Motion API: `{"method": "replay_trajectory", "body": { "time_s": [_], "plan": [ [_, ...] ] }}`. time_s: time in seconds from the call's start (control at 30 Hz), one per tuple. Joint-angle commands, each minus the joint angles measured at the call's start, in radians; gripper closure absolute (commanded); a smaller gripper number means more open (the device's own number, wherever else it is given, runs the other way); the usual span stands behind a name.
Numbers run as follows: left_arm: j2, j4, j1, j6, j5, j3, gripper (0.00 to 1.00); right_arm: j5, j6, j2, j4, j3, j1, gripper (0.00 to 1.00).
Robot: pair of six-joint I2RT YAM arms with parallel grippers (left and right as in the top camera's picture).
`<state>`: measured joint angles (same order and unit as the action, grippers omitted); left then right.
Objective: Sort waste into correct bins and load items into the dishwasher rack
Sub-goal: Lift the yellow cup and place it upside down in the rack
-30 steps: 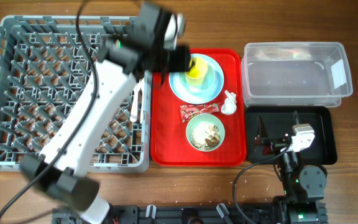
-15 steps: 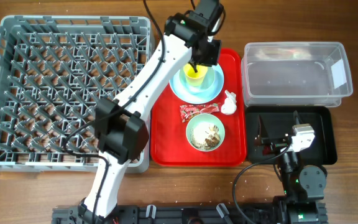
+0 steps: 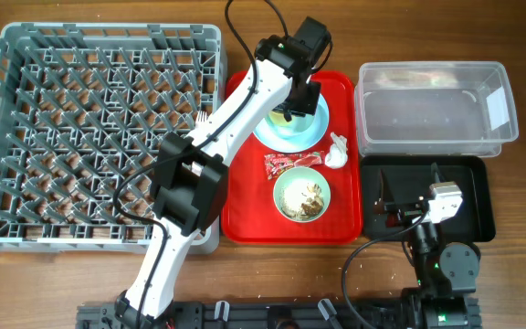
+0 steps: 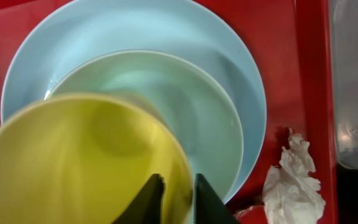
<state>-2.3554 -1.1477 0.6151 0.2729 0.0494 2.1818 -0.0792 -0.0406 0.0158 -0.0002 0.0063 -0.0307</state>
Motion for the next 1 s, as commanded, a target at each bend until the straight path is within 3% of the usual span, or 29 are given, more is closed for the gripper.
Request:
{"method": "replay_trajectory", "body": {
  "time_s": [0.0,0.23,0.3,0.4,0.67,0.97],
  "plan": [
    [-0.014,0.034,-0.002,-0.005,-0.003,-0.011,0.93,-0.015,-0.012,-0.006,0.005,-0.001,0.005,0.00],
    [0.114,0.040,-0.077,-0.004,0.055,0.006,0.96,-0.015,-0.011,-0.006,0.005,-0.001,0.005,0.00],
    [0.227,0.037,-0.145,-0.004,0.188,0.006,0.96,-0.015,-0.012,-0.006,0.005,-0.001,0.005,0.00],
    [0.333,0.031,-0.299,-0.005,0.501,0.006,0.96,-0.015,-0.012,-0.006,0.005,-0.001,0.005,0.00],
    [0.172,0.002,-0.610,-0.113,1.109,-0.010,0.96,-0.015,-0.012,-0.006,0.005,-0.001,0.005,0.00],
    [-0.064,-0.080,-0.666,-0.248,1.149,-0.012,0.96,-0.015,-0.011,-0.006,0.005,-0.001,0.005,0.00]
  ]
}}
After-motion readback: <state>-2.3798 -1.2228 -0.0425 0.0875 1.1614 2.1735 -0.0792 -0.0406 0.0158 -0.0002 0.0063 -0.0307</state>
